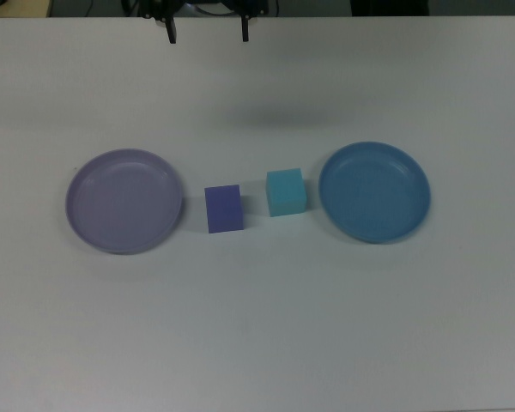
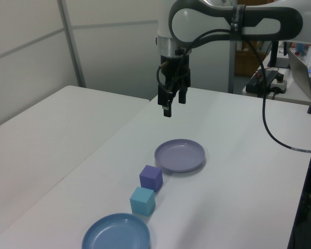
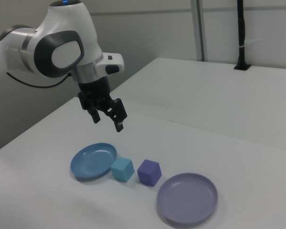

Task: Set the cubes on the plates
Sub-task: 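Move the gripper down toward the dark purple cube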

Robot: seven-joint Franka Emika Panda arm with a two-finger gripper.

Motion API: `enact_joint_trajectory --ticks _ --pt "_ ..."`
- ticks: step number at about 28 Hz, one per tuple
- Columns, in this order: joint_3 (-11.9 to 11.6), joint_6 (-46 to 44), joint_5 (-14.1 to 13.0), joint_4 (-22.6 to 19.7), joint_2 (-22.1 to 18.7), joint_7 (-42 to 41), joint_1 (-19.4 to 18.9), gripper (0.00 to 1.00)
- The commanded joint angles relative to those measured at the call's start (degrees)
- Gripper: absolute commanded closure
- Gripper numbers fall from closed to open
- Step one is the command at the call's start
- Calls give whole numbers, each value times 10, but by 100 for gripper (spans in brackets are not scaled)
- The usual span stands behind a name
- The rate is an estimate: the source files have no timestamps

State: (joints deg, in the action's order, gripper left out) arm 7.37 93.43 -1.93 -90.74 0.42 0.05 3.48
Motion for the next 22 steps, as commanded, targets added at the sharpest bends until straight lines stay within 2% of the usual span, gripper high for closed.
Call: enact_joint_trajectory --ticks 1,4,7,11,15,18,22 --pt "-1 15 -10 -8 45 -21 -5 0" --pt "-1 16 -9 -6 63 -22 -5 0" --pt "-2 25 4 -6 89 -25 -6 0" --pt "-2 75 23 -10 120 -51 -6 0" --pt "-2 118 30 -12 148 -56 -6 0" --pt "-2 169 65 -15 184 -49 -8 0" --pt "-2 216 83 -17 225 -47 -8 0"
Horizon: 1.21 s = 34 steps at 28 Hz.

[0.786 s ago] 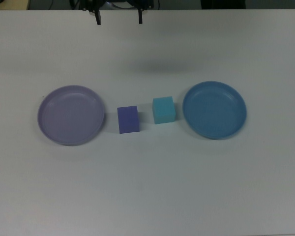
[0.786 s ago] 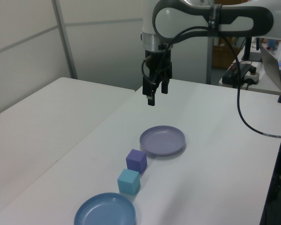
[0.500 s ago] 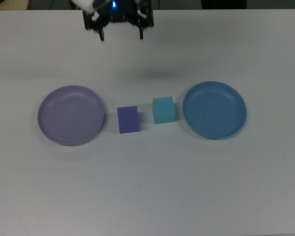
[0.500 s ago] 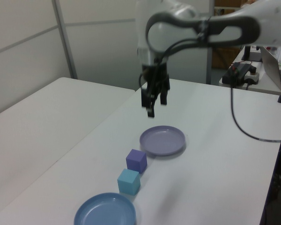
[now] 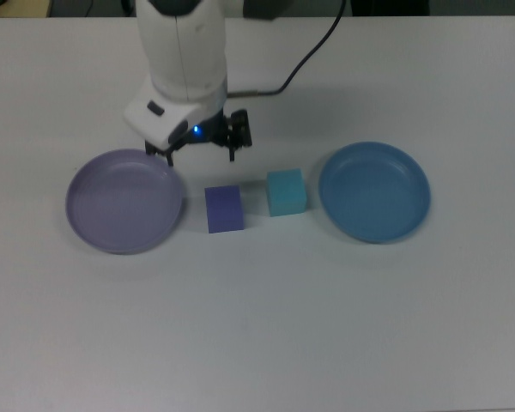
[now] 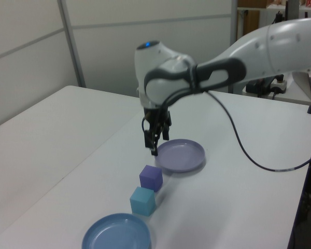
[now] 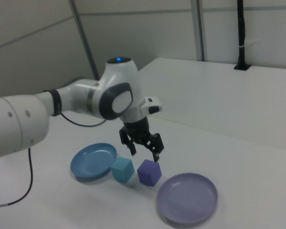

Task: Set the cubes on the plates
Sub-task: 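Move the gripper down toward the dark purple cube, then close the gripper on the dark purple cube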

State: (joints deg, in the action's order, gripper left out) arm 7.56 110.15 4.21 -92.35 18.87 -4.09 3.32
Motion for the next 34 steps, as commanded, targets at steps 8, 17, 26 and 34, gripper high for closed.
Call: enact_joint_trajectory --ticks 8,17,26,34 --pt "-4 106 57 -15 75 26 -19 0" --pt "-4 110 55 -20 58 50 -23 0" --pt "-2 97 49 -19 53 52 -24 0" --pt "-1 105 60 -20 78 82 -52 0"
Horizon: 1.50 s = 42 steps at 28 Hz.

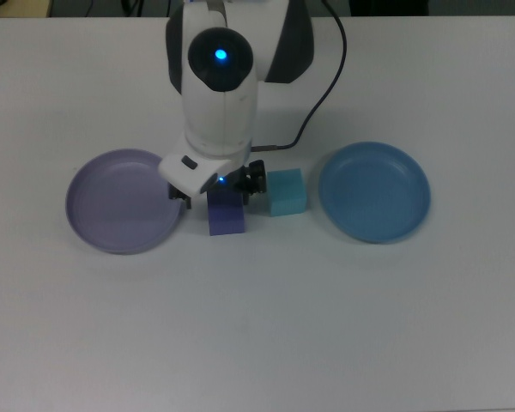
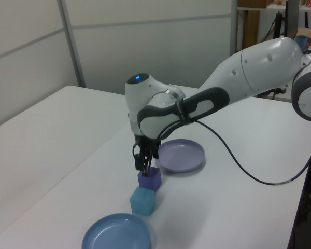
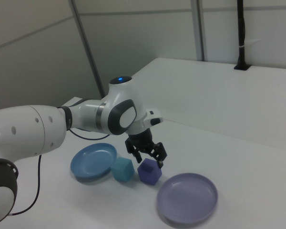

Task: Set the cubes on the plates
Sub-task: 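Close the gripper on the dark purple cube, then carry the purple cube onto the lavender plate and release it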

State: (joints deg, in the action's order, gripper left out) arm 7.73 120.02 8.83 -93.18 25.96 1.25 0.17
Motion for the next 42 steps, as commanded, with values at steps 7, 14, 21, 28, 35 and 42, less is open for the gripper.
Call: enact_joint_trajectory --ticks 7,14,21,28,35,42 --pt "-5 25 25 -10 19 24 -16 57" --pt "-6 20 14 6 2 31 4 82" --pt "-6 -9 -29 5 -40 -19 64 82" --pt "-7 -15 -23 -2 -39 -49 106 80" --pt "-7 -15 -21 -20 -33 -57 112 57" --pt "-3 -31 -25 -28 -42 -58 105 0"
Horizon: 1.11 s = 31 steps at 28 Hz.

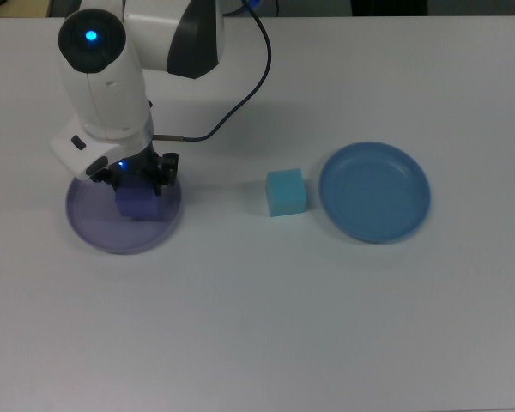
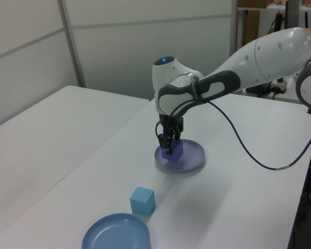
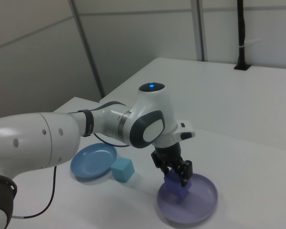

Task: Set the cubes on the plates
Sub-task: 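Carry the purple cube onto the lavender plate and release it, then move the gripper over to the light teal cube and lower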

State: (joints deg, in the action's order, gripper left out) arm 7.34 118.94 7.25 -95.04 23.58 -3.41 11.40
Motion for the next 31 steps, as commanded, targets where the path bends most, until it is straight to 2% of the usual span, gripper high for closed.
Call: enact_joint_trajectory --ticks 1,3,4,9,13,18,24,31 --pt "3 -22 -11 -9 -20 -11 -9 0" --pt "7 -33 -13 -9 -27 -10 -15 0" --pt "12 -46 -13 -9 -34 -6 -29 0" --pt "14 -75 -15 -10 -47 -4 -59 0" --pt "14 -78 -21 -14 -47 6 -97 0" --pt "14 -70 -21 -16 -26 32 -139 0" --pt "14 -27 -18 -16 2 61 -163 0" --pt "14 -10 -21 -16 5 69 -171 0"
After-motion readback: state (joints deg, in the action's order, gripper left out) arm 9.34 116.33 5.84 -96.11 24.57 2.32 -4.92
